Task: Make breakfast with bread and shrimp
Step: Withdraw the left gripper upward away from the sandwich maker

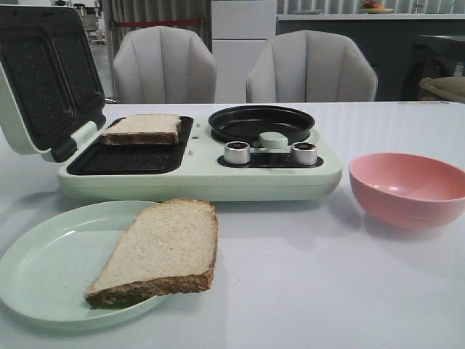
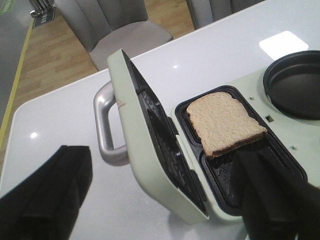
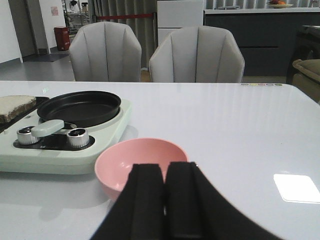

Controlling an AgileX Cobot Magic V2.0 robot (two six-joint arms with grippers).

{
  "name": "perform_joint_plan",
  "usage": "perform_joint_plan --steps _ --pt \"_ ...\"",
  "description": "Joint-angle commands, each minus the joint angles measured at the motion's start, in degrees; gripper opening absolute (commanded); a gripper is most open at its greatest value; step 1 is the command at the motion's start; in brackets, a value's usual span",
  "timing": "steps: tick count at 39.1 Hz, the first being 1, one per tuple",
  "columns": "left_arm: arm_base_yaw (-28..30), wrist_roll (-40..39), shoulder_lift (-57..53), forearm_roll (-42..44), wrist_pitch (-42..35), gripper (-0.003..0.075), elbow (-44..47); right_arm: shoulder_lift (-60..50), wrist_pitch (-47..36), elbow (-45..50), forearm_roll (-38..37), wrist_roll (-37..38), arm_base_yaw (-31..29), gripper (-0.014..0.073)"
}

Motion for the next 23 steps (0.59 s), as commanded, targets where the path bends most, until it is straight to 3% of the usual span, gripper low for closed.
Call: perform_joint_plan --steps 1,12,23 --pt "2.61 2.12 -6.67 -4.75 -4.98 0.0604 2.10 -1.14 -4.91 -0.93 -0.22 -0.06 -0.24 0.0150" --pt "6.07 1.97 -20.81 -10.08 -2.33 0.0604 11.99 -1.14 -4.91 -0.93 -0.22 -0.06 -0.24 0.0150" --pt "0.50 1.72 -31.73 -13.97 -4.05 0.0604 21.98 -1.14 -4.91 -0.93 -0.22 -0.06 -0.24 0.0150"
